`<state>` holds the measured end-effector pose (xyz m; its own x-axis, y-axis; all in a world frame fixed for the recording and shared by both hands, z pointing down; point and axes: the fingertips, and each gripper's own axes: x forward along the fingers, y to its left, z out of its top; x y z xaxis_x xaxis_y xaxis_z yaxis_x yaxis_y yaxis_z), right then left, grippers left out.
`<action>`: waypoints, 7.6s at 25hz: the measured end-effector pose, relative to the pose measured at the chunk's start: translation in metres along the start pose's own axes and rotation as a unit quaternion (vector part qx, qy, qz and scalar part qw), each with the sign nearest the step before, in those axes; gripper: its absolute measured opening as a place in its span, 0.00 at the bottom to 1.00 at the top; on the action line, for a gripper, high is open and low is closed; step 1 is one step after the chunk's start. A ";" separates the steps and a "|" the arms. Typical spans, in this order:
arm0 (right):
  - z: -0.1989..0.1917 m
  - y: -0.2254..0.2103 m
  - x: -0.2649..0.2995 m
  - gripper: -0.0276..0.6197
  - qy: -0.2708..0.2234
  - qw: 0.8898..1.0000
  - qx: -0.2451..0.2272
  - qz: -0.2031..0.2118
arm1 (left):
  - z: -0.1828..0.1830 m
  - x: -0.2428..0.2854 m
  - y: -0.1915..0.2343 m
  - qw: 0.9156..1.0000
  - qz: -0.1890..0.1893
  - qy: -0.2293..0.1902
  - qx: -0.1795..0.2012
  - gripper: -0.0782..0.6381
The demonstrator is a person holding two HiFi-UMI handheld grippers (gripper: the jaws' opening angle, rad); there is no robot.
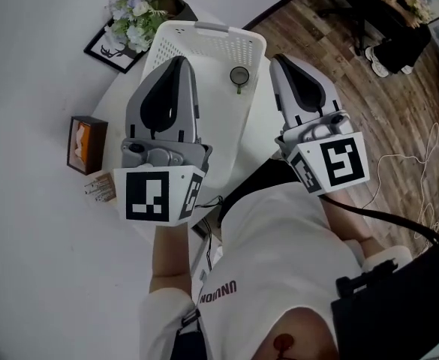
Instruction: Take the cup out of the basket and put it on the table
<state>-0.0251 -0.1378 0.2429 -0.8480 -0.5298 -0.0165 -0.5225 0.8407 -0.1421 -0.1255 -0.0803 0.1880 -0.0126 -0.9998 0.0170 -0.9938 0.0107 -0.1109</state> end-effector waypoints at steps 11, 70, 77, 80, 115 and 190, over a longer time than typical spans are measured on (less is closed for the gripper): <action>-0.021 -0.019 0.021 0.07 0.025 0.999 0.005 -0.042 | -0.075 0.049 0.004 0.993 -0.083 0.079 -0.020 0.13; -0.050 -0.030 0.022 0.07 0.055 0.995 0.019 -0.083 | -0.341 0.059 -0.057 0.910 -0.198 0.364 -0.008 0.33; -0.048 -0.033 0.022 0.07 0.055 0.995 0.016 -0.084 | -0.343 0.055 -0.055 0.910 -0.178 0.375 0.012 0.35; -0.048 -0.035 0.022 0.07 0.055 0.995 0.016 -0.084 | -0.346 0.053 -0.058 0.906 -0.180 0.382 0.007 0.35; -0.052 -0.037 0.019 0.07 0.061 0.994 0.017 -0.092 | -0.374 0.053 -0.043 0.896 -0.153 0.414 -0.035 0.33; -0.030 -0.028 0.017 0.07 0.029 0.997 0.012 -0.071 | -0.329 0.056 -0.039 0.909 -0.170 0.381 0.009 0.17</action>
<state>-0.0278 -0.1664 0.2767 -0.7695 -0.6356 0.0624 -0.6361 0.7543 -0.1622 -0.1235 -0.1308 0.5198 0.2141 -0.6424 0.7358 -0.9528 -0.3034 0.0124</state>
